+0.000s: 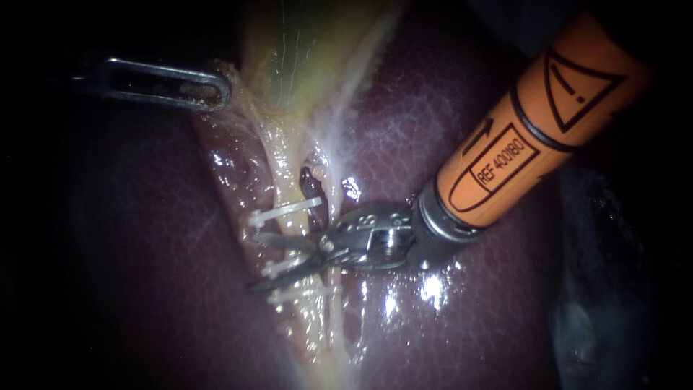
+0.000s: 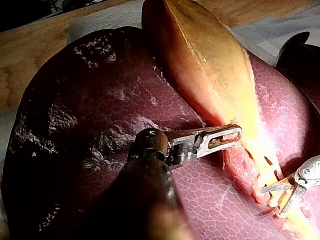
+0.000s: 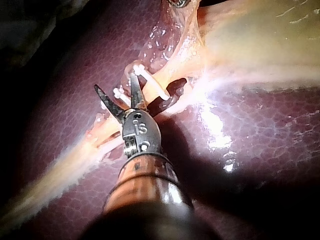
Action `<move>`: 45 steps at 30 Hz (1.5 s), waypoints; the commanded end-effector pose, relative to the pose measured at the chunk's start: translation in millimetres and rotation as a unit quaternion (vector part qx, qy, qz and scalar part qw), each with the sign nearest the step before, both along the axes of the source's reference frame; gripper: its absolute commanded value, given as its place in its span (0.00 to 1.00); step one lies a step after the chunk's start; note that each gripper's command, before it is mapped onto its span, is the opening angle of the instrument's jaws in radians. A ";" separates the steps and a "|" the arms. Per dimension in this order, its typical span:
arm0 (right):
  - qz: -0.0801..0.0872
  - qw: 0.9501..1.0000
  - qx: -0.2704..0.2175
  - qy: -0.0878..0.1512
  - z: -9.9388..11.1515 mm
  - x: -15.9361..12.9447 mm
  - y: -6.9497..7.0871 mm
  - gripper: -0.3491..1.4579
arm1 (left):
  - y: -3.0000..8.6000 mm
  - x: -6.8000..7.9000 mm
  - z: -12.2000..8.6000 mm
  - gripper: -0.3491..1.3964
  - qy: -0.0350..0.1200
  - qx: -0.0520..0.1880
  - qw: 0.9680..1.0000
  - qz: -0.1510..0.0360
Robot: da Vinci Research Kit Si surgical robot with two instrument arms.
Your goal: Go to the cutting position left tube
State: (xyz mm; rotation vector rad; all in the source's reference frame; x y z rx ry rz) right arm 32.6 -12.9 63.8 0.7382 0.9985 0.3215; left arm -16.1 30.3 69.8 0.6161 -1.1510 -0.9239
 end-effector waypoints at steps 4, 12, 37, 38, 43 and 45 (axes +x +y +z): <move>0.001 1.000 0.004 -0.001 -0.5 -0.2 0.1 0.90 | 0.0 0.0 0.0 0.00 0.001 0.001 1.000 0.001; 0.011 1.000 0.012 -0.007 -4.0 -3.6 2.0 0.90 | 0.1 0.2 0.2 0.00 0.000 0.001 1.000 0.002; 0.017 0.997 0.073 -0.025 -0.4 -7.4 2.9 0.90 | 0.2 0.3 0.3 0.00 0.000 0.001 1.000 0.002; 0.015 0.997 0.077 -0.025 0.0 -7.4 3.0 0.90 | 0.2 0.3 0.3 0.00 0.000 0.001 1.000 0.002; 0.011 0.994 0.104 -0.031 1.9 -7.5 3.3 0.90 | 0.2 0.3 0.3 0.00 0.000 0.001 1.000 0.002; 0.005 0.993 0.113 -0.030 2.5 -7.5 3.3 0.90 | 0.2 0.2 0.4 0.00 0.000 0.000 1.000 0.002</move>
